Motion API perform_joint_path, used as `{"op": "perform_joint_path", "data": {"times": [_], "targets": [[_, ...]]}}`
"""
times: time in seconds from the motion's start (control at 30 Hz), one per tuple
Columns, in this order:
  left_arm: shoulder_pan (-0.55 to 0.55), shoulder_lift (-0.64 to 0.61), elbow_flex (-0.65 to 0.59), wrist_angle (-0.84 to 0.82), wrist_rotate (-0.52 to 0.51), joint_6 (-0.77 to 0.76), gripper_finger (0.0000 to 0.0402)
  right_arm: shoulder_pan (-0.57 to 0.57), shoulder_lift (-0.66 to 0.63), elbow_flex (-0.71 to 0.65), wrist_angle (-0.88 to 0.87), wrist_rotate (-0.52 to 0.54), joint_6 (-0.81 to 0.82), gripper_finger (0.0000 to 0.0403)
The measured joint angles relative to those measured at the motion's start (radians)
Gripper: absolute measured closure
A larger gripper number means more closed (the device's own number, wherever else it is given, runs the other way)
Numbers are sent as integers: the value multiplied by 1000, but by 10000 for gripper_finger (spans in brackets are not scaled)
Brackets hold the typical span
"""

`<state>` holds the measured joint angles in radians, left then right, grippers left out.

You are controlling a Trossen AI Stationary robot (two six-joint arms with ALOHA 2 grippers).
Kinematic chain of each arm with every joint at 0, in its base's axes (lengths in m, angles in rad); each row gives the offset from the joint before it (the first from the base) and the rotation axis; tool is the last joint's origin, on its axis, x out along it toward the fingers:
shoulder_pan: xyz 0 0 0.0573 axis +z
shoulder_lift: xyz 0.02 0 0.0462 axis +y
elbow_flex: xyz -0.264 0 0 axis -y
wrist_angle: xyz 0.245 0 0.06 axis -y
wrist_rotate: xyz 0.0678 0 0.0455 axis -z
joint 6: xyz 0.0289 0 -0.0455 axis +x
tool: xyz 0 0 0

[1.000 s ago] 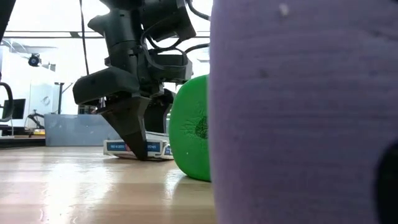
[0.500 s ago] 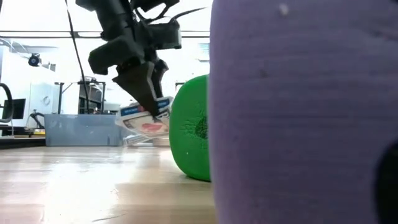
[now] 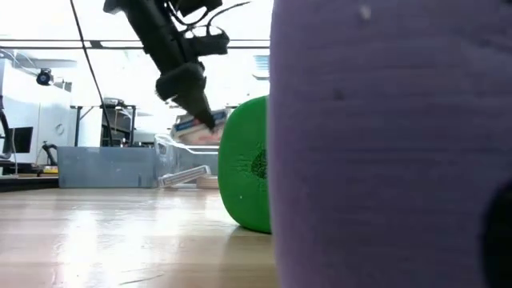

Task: Pick & Place Toys
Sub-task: Put the white game card into the transparent bin

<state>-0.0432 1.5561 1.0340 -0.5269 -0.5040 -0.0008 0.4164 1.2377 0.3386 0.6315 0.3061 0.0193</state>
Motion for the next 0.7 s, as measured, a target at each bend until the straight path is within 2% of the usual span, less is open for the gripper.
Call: {"op": "perform_joint_path", "data": {"times": [0.1, 0.23, 0.4, 0.57, 0.7], "targets": [[51, -50, 7, 22, -64, 40, 196, 0, 0, 0, 0, 0, 0, 117], [153, -75, 7, 48, -72, 95, 196, 0, 0, 0, 0, 0, 0, 117], [309, -39, -9, 86, 69, 132, 195, 0, 0, 0, -1, 0, 0, 117], [429, 9, -27, 123, 111, 162, 195, 0, 0, 0, -4, 0, 0, 117], [490, 38, -28, 133, 244, 191, 195, 0, 0, 0, -5, 0, 0, 117]]}}
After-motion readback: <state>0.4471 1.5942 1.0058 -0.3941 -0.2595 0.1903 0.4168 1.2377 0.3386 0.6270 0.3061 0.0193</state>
